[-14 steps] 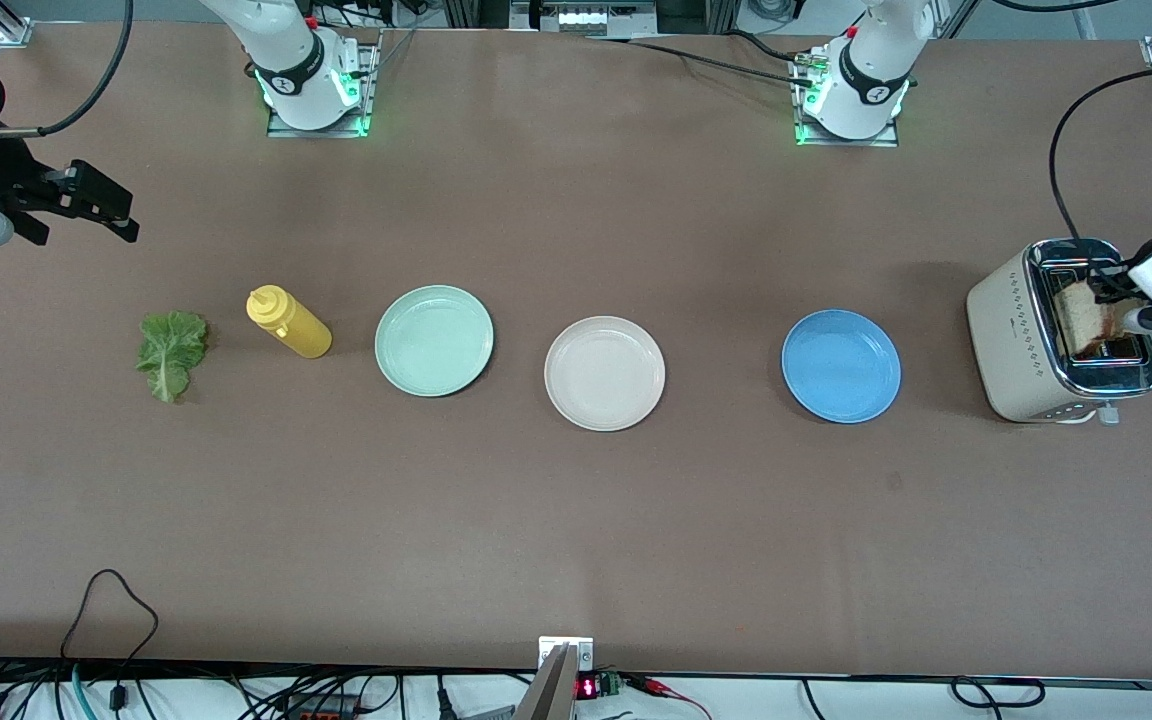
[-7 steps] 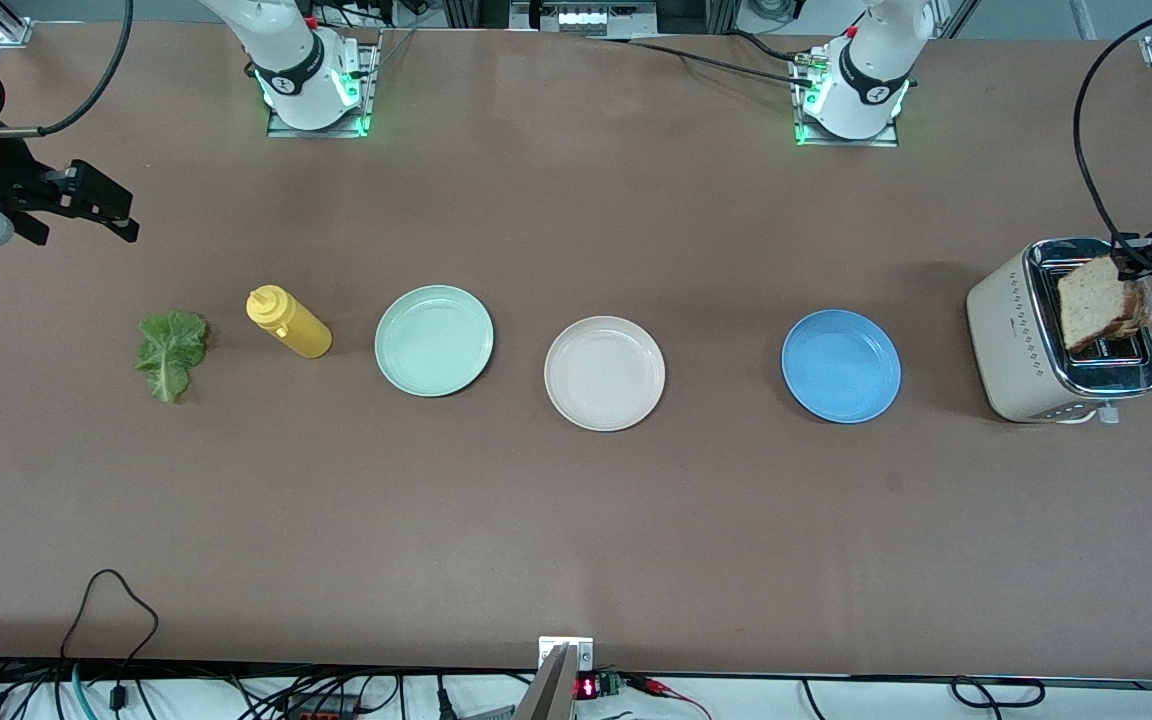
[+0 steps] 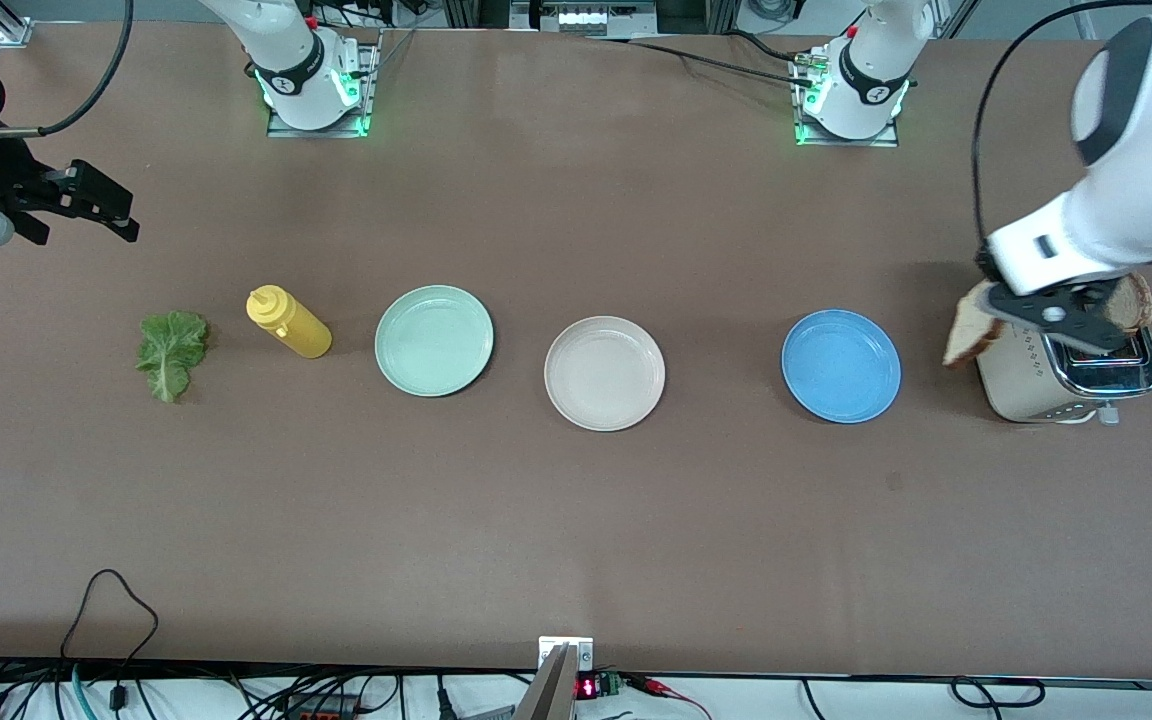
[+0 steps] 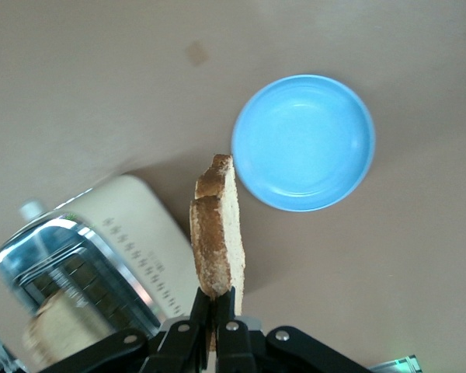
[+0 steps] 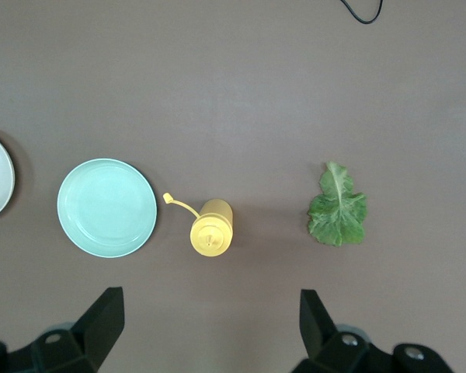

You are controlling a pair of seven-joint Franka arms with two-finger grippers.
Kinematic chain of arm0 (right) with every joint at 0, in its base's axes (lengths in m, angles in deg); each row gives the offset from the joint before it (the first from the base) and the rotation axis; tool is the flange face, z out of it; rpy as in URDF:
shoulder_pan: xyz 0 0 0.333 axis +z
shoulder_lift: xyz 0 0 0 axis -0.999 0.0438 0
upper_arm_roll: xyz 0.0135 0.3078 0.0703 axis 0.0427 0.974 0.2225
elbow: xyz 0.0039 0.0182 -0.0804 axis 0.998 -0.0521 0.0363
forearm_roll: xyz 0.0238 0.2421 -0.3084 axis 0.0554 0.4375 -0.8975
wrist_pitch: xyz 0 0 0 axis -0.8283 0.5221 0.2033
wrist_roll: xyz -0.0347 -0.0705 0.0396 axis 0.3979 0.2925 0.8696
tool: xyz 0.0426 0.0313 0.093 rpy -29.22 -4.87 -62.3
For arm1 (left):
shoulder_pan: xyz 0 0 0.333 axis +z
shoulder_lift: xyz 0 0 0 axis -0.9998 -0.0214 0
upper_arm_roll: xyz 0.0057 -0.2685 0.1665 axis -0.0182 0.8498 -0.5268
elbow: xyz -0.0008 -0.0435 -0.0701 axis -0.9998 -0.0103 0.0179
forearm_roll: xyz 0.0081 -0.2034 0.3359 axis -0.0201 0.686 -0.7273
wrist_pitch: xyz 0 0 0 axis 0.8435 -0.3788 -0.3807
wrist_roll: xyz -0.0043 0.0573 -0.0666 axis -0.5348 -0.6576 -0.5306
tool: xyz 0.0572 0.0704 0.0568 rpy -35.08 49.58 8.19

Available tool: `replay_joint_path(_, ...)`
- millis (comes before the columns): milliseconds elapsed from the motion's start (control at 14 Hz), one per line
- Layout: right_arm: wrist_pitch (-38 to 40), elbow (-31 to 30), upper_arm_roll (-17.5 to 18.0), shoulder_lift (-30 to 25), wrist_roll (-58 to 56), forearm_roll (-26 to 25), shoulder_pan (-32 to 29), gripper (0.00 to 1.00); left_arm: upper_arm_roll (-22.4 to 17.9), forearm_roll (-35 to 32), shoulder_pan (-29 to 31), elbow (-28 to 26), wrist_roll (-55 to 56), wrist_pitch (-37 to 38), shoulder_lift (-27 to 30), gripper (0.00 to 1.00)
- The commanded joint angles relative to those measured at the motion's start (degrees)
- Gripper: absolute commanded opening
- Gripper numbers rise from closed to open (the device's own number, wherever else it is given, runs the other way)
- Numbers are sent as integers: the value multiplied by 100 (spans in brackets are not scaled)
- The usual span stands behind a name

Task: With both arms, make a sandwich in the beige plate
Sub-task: 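Carry the bread slice with the left gripper onto the beige plate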

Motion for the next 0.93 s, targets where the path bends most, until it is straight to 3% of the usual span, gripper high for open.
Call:
replay_joint_path(0, 36, -57, 6, -101, 38, 36, 5, 100, 191, 564, -205, 217, 177, 100, -478, 1)
replay_joint_path(287, 54, -57, 6, -101, 29, 36, 5, 100, 191, 1839, -1048, 584, 1037, -445, -1206, 1)
replay_joint_path(502, 71, -57, 6, -92, -24, 36, -4, 100, 191, 2936, -1391, 735, 1698, -1435, -1804, 1)
replay_joint_path(645, 62, -49, 6, -92, -24, 36, -4, 100, 200, 4357, -1506, 735, 1665, -2244, -2330, 0)
replay_joint_path(860, 63, -49, 6, -84, -24, 36, -4, 100, 200, 5609, -1778, 726, 1122, -3150, -2885, 0)
